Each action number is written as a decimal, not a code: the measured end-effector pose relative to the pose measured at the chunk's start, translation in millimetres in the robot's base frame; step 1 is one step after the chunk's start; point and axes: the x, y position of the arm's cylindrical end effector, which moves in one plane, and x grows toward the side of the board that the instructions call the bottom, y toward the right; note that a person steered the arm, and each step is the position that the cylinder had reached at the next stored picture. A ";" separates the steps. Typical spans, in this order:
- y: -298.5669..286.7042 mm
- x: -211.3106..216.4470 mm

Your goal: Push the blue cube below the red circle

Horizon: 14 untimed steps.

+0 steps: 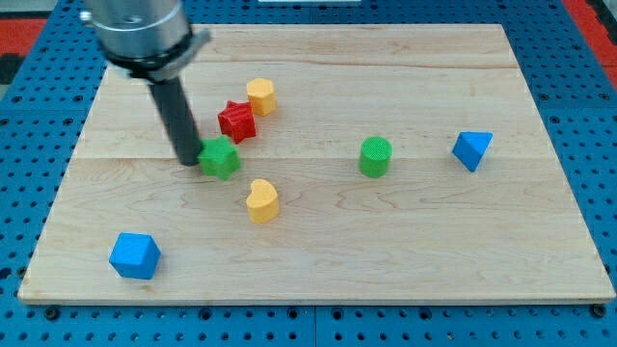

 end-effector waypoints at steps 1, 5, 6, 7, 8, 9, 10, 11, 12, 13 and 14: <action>48.5 -0.1; -110.5 87.7; -160.4 112.4; -163.0 160.0; -150.0 171.6; -106.0 172.4; -57.6 171.6; -47.0 153.0; -48.5 128.4; -50.2 114.4; -81.4 114.4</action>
